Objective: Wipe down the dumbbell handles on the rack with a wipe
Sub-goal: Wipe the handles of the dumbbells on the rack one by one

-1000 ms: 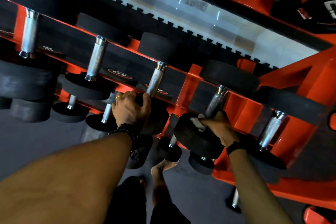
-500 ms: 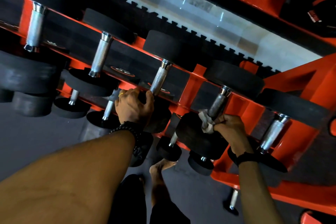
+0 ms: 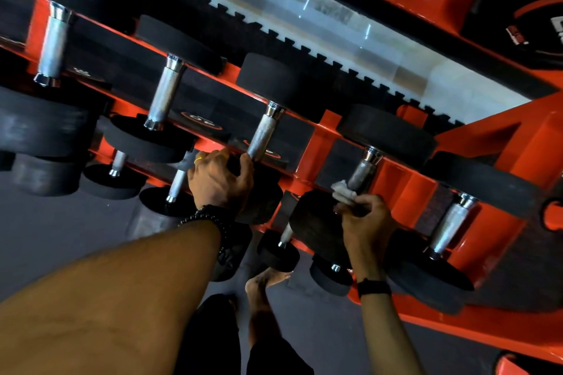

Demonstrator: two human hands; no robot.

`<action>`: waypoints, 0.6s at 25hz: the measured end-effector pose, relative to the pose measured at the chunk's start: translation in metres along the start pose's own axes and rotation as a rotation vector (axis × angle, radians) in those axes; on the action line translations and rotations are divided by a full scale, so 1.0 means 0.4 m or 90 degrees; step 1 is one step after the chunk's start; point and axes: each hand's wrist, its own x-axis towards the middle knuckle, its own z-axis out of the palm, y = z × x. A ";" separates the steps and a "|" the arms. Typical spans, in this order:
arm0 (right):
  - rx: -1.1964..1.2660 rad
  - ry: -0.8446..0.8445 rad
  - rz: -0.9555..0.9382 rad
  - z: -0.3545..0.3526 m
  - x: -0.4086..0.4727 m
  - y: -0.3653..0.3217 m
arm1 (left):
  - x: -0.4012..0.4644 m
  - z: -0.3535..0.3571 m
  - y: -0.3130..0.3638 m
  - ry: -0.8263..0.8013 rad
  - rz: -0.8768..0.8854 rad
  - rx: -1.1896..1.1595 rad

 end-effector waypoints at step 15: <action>0.033 -0.017 -0.145 -0.020 0.060 -0.007 | 0.002 0.006 -0.003 -0.003 -0.010 -0.004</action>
